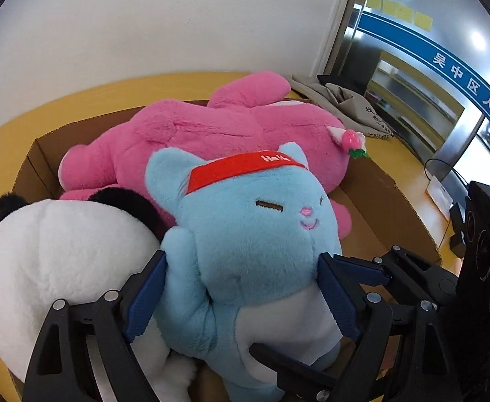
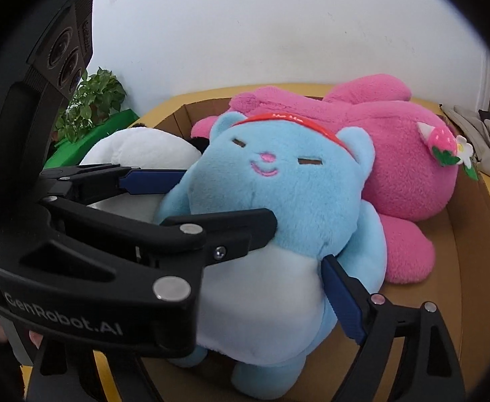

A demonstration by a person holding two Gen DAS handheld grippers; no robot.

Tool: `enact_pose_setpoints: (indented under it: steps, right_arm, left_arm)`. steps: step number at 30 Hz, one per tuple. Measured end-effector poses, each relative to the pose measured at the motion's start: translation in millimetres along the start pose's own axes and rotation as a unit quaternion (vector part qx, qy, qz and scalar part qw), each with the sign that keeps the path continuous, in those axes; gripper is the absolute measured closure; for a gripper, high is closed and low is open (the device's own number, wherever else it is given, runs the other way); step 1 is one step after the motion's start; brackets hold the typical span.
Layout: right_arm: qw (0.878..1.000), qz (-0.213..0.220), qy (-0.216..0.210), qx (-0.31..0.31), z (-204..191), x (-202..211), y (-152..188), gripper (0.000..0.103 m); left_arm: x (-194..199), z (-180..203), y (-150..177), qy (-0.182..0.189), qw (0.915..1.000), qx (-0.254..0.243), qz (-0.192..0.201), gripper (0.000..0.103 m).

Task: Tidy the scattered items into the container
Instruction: 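Lower the blue bear into the box beside the panda and open both tools, then withdraw both tools and move them toward the pink-and-teal pig plush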

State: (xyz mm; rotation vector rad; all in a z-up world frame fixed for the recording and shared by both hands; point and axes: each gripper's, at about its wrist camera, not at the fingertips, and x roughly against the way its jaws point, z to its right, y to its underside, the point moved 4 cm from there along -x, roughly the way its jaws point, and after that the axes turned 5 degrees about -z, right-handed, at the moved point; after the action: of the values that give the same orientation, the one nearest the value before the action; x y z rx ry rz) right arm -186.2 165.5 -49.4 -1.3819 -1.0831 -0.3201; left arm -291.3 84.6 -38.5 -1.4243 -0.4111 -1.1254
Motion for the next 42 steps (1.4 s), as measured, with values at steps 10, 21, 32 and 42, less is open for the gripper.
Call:
enact_pose_setpoints:
  steps: [10, 21, 32, 42]
  right_arm:
    - [0.996, 0.020, 0.088, 0.026, -12.4, 50.2, 28.6, 0.001]
    - [0.987, 0.070, 0.142, 0.012, -22.8, 124.8, 75.5, 0.001]
    - [0.984, 0.078, 0.162, 0.015, -32.6, 159.0, 96.9, 0.001]
    - [0.983, 0.083, 0.162, 0.010, -31.0, 170.1, 101.1, 0.001]
  left_arm:
    - [81.8, 3.7, 54.7, -0.019, 0.9955, 0.073, 0.057, 0.007]
    - [149.3, 35.7, 162.1, -0.110, 0.9832, 0.121, 0.082, 0.000]
    - [163.1, 69.9, 190.3, -0.098, 0.9862, 0.109, 0.078, 0.000]
    - [171.4, 79.2, 192.4, -0.093, 0.9866, 0.105, 0.084, 0.000]
